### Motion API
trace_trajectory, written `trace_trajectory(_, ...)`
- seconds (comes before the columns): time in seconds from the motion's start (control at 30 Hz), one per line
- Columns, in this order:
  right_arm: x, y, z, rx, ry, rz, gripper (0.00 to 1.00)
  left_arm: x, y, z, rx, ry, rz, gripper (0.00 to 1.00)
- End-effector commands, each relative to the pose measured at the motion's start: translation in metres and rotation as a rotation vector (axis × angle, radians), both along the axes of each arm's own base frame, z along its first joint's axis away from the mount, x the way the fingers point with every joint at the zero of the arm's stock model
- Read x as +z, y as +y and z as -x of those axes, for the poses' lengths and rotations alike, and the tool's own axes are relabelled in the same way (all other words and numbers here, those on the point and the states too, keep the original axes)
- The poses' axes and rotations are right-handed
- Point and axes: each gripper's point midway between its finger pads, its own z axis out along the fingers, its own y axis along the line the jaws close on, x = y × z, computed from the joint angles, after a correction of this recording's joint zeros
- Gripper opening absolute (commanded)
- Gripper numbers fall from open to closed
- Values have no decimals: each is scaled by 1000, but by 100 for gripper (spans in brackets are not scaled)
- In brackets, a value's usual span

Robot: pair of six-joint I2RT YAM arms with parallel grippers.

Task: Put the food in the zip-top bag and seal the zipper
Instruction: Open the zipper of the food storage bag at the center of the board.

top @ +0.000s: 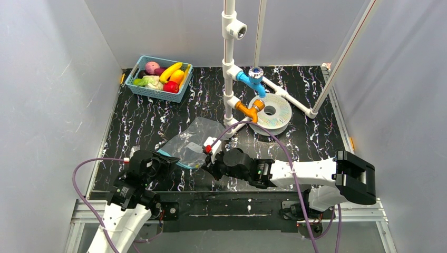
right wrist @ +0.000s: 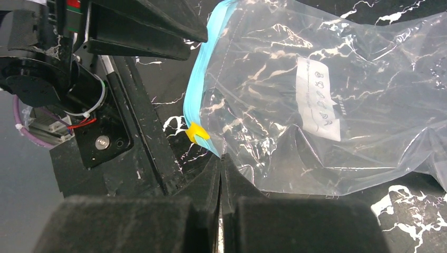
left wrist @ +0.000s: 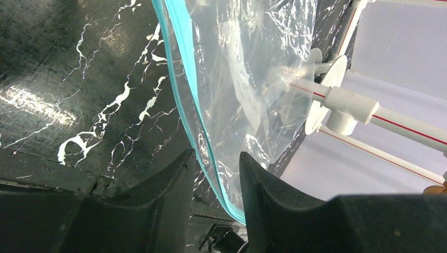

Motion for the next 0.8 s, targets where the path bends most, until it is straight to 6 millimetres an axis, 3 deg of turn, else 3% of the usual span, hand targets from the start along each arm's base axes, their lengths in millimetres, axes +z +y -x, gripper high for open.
trace_trajectory(0.0,20,3,5,39,-20,-62,1,1,-1,-8,9,-20,-1,33)
trace_trajectory(0.37,22,4,8,58,-14,-69,1,-10,-6,-11,-16,-2,-5,25)
trace_trajectory(0.77,22,3,12,74,-6,-72,1,-22,-14,-3,-53,28,34,29)
